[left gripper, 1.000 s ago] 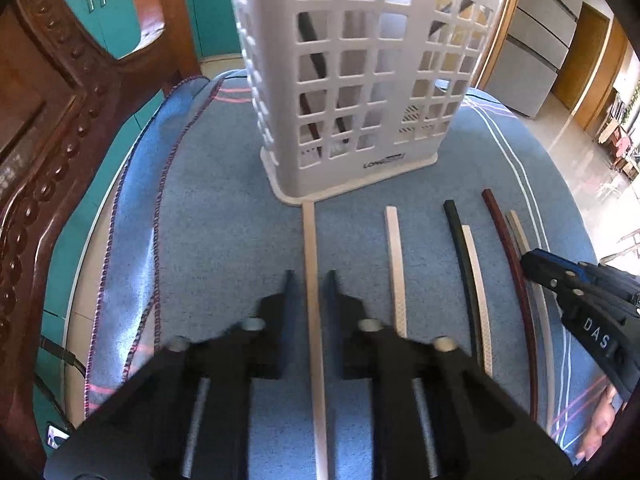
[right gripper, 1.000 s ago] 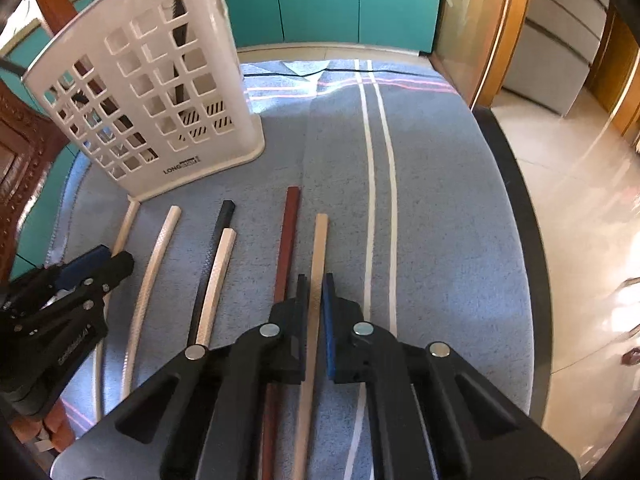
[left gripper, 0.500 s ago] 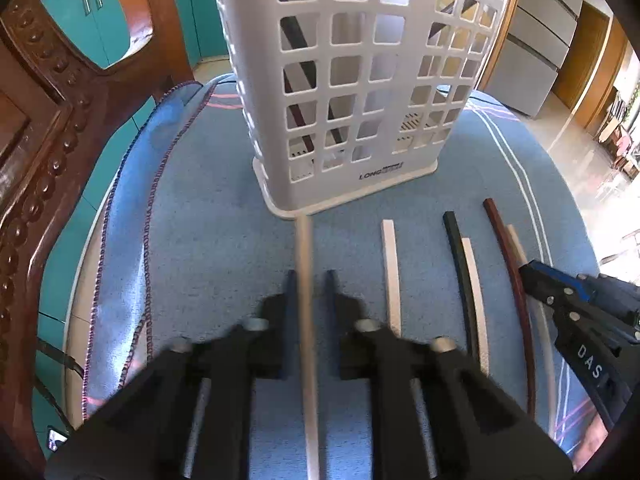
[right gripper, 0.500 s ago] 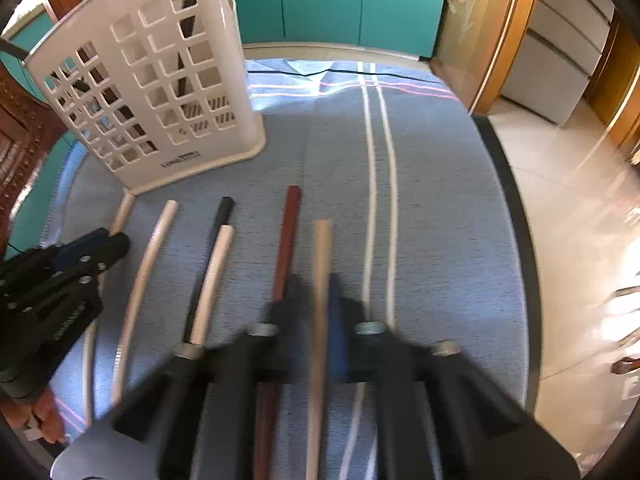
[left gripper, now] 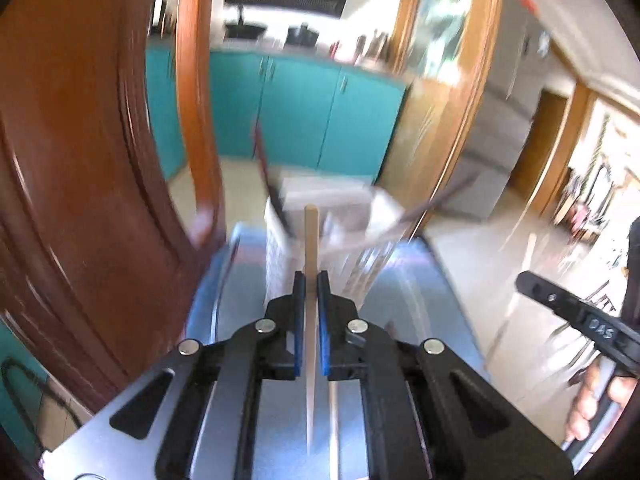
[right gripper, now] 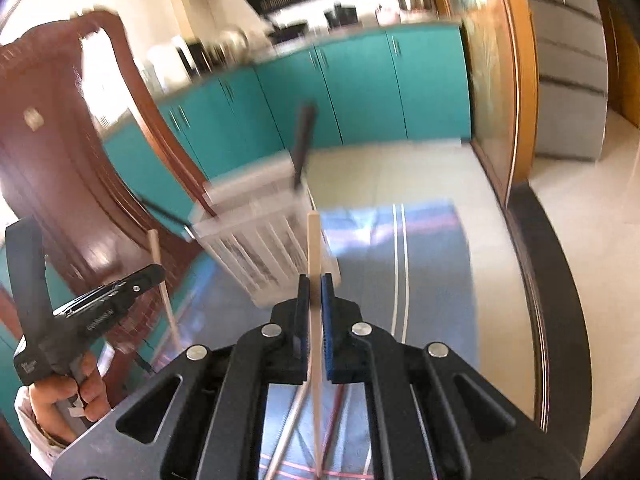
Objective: Organize utensils
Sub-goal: 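Lift both held chopsticks upright and carry them over the basket, then open both tools to drop the chopsticks into the basket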
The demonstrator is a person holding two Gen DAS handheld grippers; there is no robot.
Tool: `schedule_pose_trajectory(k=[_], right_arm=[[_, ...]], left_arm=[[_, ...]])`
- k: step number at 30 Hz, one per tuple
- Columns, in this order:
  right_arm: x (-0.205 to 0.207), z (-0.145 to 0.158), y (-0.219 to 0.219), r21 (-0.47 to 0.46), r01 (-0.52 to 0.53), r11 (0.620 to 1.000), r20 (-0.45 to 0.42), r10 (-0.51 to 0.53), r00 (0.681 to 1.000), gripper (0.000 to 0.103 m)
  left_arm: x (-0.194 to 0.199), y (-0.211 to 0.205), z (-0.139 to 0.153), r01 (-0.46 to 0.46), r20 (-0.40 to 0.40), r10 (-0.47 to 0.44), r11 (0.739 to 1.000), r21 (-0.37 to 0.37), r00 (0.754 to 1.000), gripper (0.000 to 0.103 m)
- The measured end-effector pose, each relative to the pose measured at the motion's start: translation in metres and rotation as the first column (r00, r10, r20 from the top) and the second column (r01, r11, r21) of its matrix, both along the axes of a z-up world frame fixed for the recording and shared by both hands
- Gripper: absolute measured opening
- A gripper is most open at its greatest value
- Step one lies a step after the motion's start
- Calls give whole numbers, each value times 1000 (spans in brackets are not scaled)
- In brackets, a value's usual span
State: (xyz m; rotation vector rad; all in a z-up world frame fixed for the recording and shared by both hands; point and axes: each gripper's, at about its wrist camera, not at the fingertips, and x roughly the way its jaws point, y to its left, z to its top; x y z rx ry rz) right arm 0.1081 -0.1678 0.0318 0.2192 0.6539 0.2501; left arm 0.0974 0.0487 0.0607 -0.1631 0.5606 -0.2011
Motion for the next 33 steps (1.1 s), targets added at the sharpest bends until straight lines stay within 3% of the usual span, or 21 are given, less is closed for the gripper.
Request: schedule_pose_trajectory(k=[4,9,13,18,20,24,29,33], right_arm=[[-15,57,-4,47,-11,999,152,3,988,7],[-13,110,0,74,21,997,321,-43,946,7],[-5,131,9,115,52,992,444,-98,891,7],[2,124,20,124,113,986,549,-163,819,7],[12,113,25,102,149,983,564,-181,805,6],[45,86,32,76,146,986,522,-164,837,7],[73,52,39,61,97,993,428,-114,897,7],[75,39,46,40,74,996,379,-84,922,7]], left_arm=[[-17,15,60,18,173,-6,997,-69,985,7],[-23,34,108,-67,375,127,983,-169,918,7],[-3,30,96,-174,394,219,974,-147,893,7],[25,20,68,-191,341,214,976,-102,915,7],[42,13,56,-198,309,208,978,-65,928,7],[57,4,36,-180,239,185,983,-46,953,7],[67,1,25,-175,210,176,984,-22,962,7],[69,0,22,-163,182,166,986,-31,969,10]])
